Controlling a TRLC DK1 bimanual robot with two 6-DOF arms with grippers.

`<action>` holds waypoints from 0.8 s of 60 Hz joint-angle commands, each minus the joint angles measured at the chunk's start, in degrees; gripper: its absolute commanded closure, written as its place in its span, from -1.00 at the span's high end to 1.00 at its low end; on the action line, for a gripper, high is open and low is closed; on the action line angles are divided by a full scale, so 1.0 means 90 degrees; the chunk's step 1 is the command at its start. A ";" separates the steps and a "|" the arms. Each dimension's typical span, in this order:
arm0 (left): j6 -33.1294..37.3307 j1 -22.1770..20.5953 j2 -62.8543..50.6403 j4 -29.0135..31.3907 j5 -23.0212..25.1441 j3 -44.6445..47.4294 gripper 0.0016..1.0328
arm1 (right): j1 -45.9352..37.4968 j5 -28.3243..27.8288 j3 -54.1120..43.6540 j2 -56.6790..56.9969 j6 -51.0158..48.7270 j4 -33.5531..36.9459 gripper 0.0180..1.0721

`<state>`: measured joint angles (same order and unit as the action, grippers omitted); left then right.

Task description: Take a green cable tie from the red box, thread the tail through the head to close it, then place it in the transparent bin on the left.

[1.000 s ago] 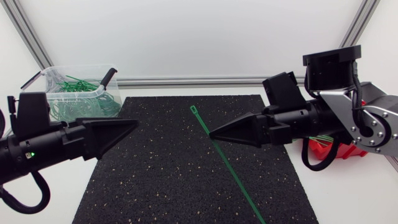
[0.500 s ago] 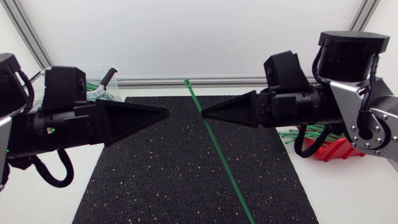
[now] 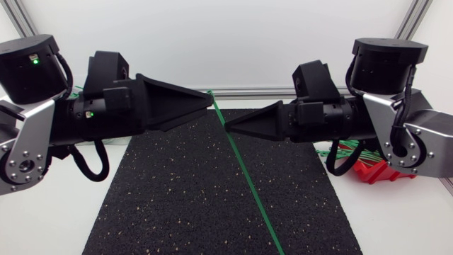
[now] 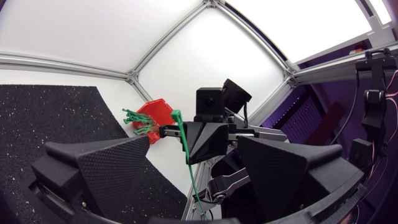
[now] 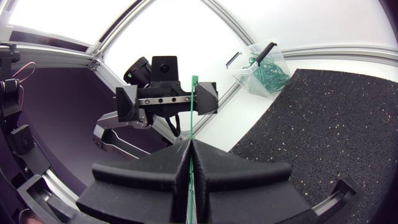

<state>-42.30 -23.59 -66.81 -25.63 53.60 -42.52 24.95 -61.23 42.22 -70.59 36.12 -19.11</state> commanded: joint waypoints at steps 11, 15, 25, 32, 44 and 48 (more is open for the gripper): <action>-0.0339 -0.0152 -0.0468 -0.0258 0.0069 -0.0392 0.74 | -0.0184 0.0104 0.0075 -0.0204 0.0303 -0.0337 -0.89; -0.0348 -0.0220 -0.0419 -0.0278 0.0069 -0.0353 0.66 | -0.0214 0.0114 0.0065 -0.0253 0.0342 -0.0415 -0.89; -0.0387 -0.0328 -0.0399 -0.0356 0.0060 -0.0363 0.26 | -0.0214 0.0114 0.0055 -0.0311 0.0342 -0.0474 -0.89; -0.0387 -0.0328 -0.0487 -0.0404 0.0040 -0.0373 0.07 | -0.0214 0.0134 0.0036 -0.0302 0.0333 -0.0474 -0.89; -0.0417 -0.0337 -0.0487 -0.0404 -0.0155 -0.0353 -0.42 | -0.0233 0.0124 -0.0023 -0.0272 0.0342 -0.0484 -0.89; -0.0417 -0.0337 -0.0497 -0.0414 -0.0194 -0.0353 -0.42 | -0.0223 0.0134 -0.0033 -0.0262 0.0342 -0.0484 -0.89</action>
<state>-44.01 -26.33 -70.57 -28.21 52.12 -44.31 23.14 -60.16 42.26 -72.51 37.54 -22.55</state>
